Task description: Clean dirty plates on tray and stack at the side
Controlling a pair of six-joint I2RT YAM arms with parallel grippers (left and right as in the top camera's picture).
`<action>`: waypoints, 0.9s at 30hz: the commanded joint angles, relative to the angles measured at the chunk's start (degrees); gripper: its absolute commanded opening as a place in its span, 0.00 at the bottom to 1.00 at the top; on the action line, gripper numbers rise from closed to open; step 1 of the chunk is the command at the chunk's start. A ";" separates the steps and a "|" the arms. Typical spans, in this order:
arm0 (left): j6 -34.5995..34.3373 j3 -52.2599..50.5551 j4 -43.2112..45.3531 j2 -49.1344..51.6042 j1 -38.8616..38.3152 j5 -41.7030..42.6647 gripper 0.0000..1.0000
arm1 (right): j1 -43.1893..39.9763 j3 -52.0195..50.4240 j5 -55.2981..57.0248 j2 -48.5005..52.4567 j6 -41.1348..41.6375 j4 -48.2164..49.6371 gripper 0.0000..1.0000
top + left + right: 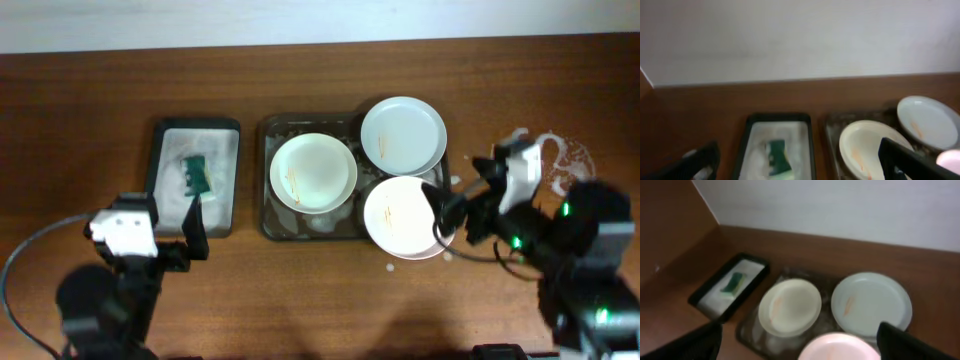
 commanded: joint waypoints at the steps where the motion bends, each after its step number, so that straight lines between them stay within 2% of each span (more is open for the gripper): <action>1: 2.51 13.25 -8.41 14.14 0.20 3.80 0.99 | 5.66 16.33 -1.27 13.27 -2.64 -8.39 0.98; 4: 2.45 26.27 -18.84 28.41 0.20 4.66 0.99 | 13.46 30.91 2.93 28.22 -3.32 -18.75 0.98; 5: 2.45 28.98 -19.67 32.13 0.20 4.70 0.99 | 15.63 34.25 4.31 33.09 -3.32 -21.27 0.98; 11: 2.43 30.12 -22.62 42.91 0.17 5.73 0.99 | 18.86 36.22 1.51 51.91 -1.27 -20.11 0.98; 13: 2.43 30.10 -22.25 45.81 0.20 8.79 0.99 | 18.95 36.20 1.68 57.53 1.42 -18.84 0.99; 14: 2.47 30.10 -21.53 46.95 0.20 8.09 0.99 | 19.10 36.20 3.21 59.36 4.87 -17.53 0.90; 17: 2.45 30.10 -20.28 49.51 0.20 6.58 0.99 | 19.96 36.20 12.96 65.09 16.44 -14.53 0.75; 19: 2.43 30.10 -19.54 50.45 0.20 5.27 0.89 | 20.55 36.20 18.14 69.26 20.57 -13.27 0.63; 20: 2.43 30.10 -18.73 50.58 0.20 4.59 0.89 | 20.59 36.20 18.01 71.23 20.96 -12.63 0.56; 24: 2.45 30.10 -17.31 50.58 0.20 4.37 0.89 | 20.96 36.17 20.39 75.43 24.00 -10.73 0.44; 27: 2.45 30.03 -17.35 51.15 0.20 1.49 0.89 | 20.96 36.17 21.59 77.18 25.44 -9.20 0.42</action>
